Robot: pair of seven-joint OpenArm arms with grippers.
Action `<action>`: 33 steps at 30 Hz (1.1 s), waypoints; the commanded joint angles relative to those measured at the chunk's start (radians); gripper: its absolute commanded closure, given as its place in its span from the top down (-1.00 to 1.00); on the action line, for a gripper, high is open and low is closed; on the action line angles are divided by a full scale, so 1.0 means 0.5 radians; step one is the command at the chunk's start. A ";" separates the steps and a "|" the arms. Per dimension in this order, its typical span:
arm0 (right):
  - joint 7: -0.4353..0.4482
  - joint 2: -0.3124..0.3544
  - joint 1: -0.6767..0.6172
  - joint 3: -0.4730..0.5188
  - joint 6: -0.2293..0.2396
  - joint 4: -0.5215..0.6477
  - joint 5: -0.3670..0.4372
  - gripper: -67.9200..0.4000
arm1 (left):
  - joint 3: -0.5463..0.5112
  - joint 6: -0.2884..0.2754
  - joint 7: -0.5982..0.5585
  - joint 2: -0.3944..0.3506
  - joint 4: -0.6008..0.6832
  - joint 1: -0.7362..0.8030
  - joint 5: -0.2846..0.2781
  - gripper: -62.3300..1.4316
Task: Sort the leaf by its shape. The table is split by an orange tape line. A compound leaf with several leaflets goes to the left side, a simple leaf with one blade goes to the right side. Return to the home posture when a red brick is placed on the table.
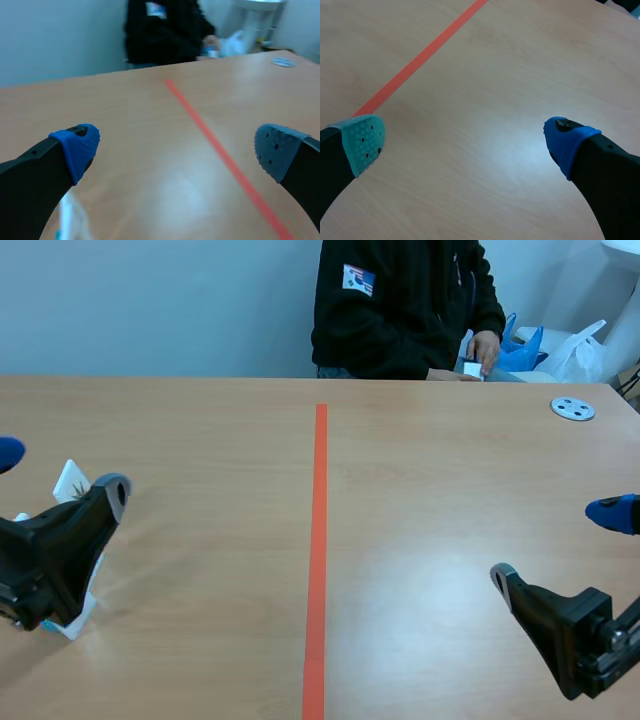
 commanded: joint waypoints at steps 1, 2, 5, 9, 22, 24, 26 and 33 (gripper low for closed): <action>0.022 -0.001 0.024 0.002 -0.001 0.038 0.020 1.00 | 0.014 -0.069 0.021 -0.001 0.041 0.000 -0.016 1.00; 0.022 -0.001 0.024 0.003 -0.001 0.038 0.020 1.00 | 0.020 -0.116 0.057 0.000 0.073 0.000 -0.015 1.00; 0.022 -0.001 0.024 0.005 -0.001 0.038 0.020 1.00 | 0.098 -0.161 0.133 -0.007 0.111 -0.002 -0.015 1.00; 0.022 -0.001 0.024 0.005 -0.001 0.038 0.020 1.00 | 0.336 -0.177 0.162 -0.023 0.111 -0.008 0.006 1.00; 0.022 -0.002 0.023 0.005 -0.001 0.038 0.020 1.00 | 0.836 0.108 0.174 -0.021 -0.278 -0.361 0.175 1.00; 0.022 -0.002 0.023 0.005 -0.001 0.038 0.020 1.00 | 0.837 0.112 0.175 -0.022 -0.394 -0.412 0.176 1.00; 0.022 -0.002 0.023 0.005 -0.001 0.038 0.020 1.00 | 0.837 0.112 0.175 -0.022 -0.490 -0.444 0.175 1.00; 0.022 -0.002 0.023 0.004 -0.001 0.038 0.020 1.00 | 0.838 0.111 0.170 -0.125 -0.585 -0.466 0.089 1.00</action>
